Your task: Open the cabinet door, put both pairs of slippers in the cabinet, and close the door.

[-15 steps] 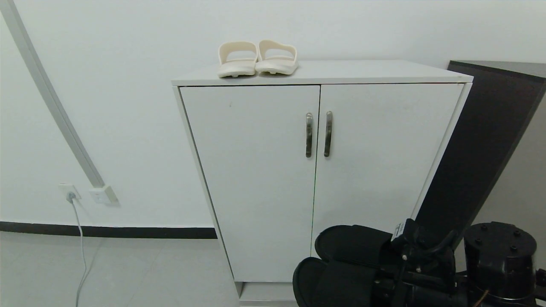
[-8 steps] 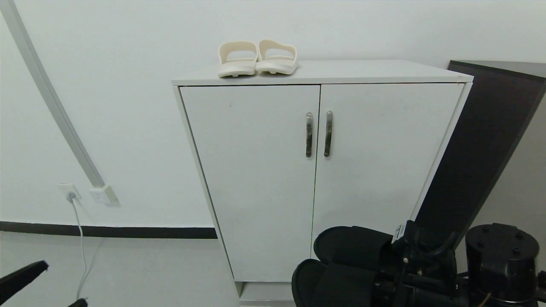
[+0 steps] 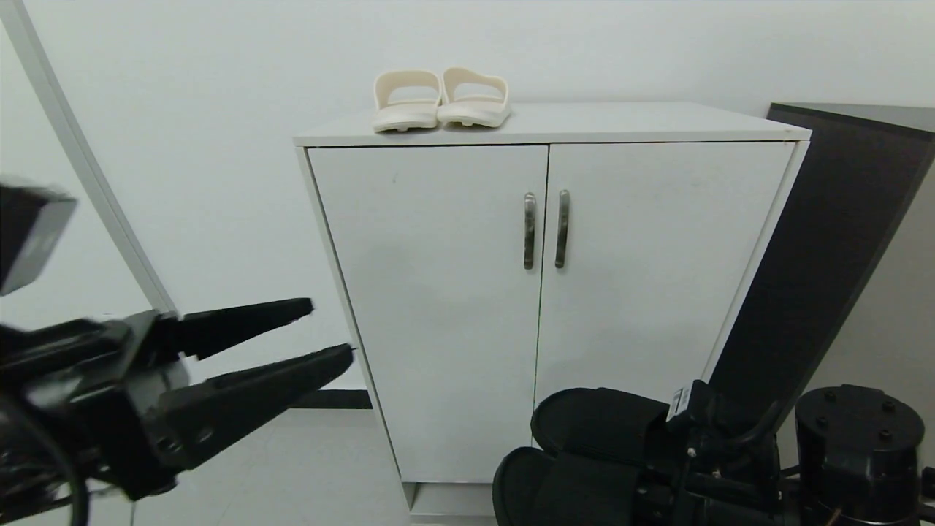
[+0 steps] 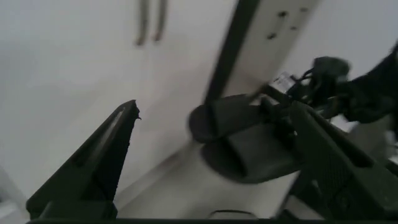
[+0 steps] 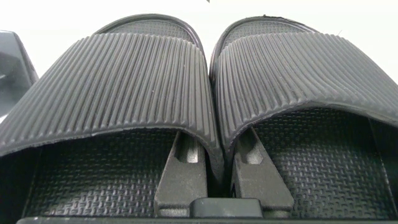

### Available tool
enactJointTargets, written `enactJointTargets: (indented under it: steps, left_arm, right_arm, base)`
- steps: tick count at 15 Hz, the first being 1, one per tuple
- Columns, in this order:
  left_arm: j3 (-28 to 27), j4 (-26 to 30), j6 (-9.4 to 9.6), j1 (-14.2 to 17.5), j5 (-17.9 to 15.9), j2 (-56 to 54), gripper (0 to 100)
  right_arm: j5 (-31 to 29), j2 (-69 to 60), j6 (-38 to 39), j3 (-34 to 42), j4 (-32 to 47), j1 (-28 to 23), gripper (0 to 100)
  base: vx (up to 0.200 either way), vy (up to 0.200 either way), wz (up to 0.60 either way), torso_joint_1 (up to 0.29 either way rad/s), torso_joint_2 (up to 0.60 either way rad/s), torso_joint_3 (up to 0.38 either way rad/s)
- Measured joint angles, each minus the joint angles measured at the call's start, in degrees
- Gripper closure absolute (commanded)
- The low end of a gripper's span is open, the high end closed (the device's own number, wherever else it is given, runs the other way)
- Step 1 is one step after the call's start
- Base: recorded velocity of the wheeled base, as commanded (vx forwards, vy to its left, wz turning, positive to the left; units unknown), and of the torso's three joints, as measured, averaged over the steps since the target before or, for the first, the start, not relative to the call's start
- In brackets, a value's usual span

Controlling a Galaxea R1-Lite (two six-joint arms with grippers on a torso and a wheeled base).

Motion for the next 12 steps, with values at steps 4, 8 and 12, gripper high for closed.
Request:
enactJointTargets:
  steps: [4,8,12]
  left_arm:
    - [-13.26,-0.9,-2.66,-6.51,1.48,12.92,0]
    - [-25.65,-1.17,-3.05,-9.65,1.37,24.61,0]
    - [-35.54,-0.99,-4.88,-12.02,-0.2,33.9,0]
  right_arm:
    - [-0.02,-0.09,-0.28,-0.39,0.0,0.33,100]
    - [-0.02,-0.06,-0.26,-0.61,0.09,0.38,100]
    - [-0.05,-0.06,-0.28,-0.5,0.22,0.4,100]
  base:
    - [0.0,0.0,0.0,0.0,0.0,0.0]
    - [0.0,0.0,0.0,0.0,0.0,0.0]
    - [0.0,0.0,0.0,0.0,0.0,0.0]
